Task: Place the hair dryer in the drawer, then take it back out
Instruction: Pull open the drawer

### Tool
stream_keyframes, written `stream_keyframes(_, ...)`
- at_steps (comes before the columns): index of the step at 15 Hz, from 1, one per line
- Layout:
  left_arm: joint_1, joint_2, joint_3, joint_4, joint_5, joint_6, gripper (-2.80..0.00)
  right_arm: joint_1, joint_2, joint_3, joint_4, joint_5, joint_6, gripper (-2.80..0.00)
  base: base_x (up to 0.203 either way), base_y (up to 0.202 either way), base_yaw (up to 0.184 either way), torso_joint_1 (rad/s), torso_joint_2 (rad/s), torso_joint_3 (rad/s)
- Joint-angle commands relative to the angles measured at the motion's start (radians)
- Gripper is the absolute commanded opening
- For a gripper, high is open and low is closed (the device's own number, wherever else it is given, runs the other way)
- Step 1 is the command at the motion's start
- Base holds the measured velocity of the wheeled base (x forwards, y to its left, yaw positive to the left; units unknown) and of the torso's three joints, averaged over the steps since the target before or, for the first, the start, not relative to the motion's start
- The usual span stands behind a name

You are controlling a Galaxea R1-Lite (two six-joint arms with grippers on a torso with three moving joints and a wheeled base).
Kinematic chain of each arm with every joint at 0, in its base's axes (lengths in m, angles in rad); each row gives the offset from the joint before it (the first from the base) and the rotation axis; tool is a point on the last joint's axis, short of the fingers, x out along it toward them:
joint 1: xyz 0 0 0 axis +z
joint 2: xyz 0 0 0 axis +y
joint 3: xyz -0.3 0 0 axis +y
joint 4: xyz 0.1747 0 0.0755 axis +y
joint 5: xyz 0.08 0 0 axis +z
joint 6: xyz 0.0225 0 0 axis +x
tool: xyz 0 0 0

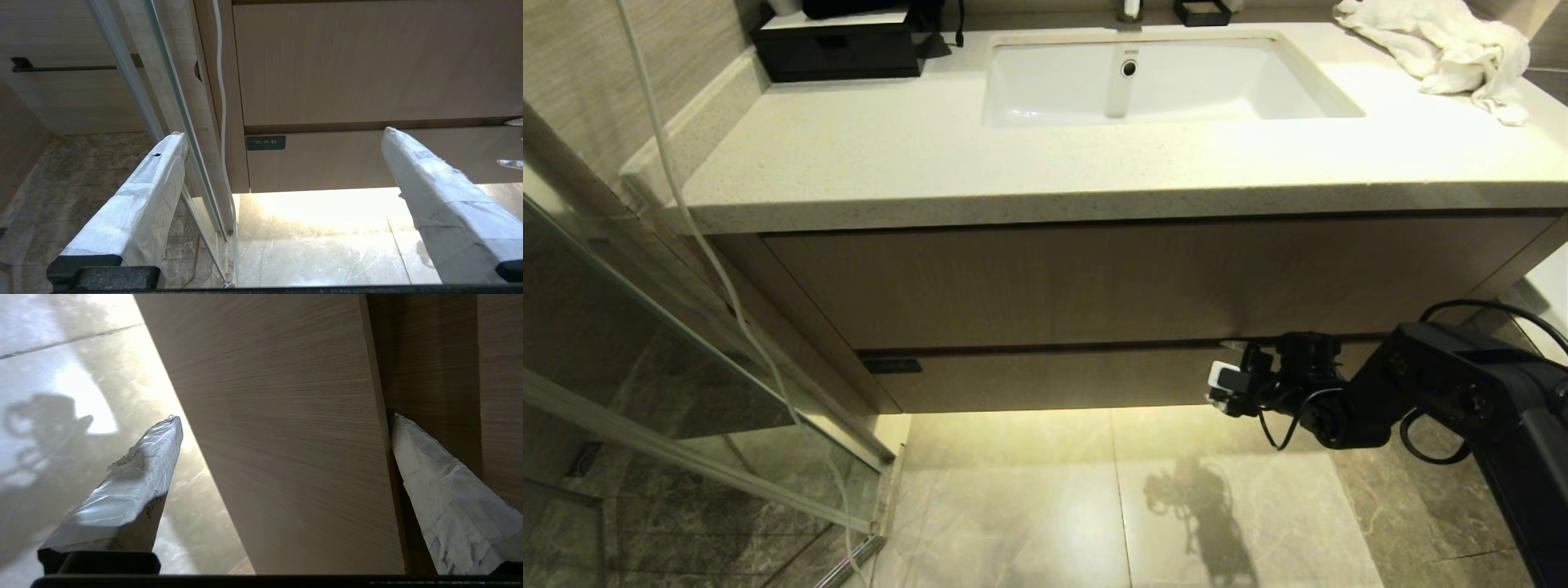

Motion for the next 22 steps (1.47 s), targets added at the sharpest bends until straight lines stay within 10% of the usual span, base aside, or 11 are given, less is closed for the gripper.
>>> stream_keyframes(1,0.000,0.000,0.040,-0.002,0.000,0.000,0.00,-0.004,-0.010,0.014,0.067,0.002,-0.007,0.00,0.000,0.000,0.000,0.000,0.00,0.000)
stream_keyframes(22,0.000,0.000,0.040,-0.002,0.000,0.000,0.00,-0.007,-0.361,0.215,0.477,-0.112,-0.018,0.00,0.000,0.000,0.000,0.000,0.00,0.000)
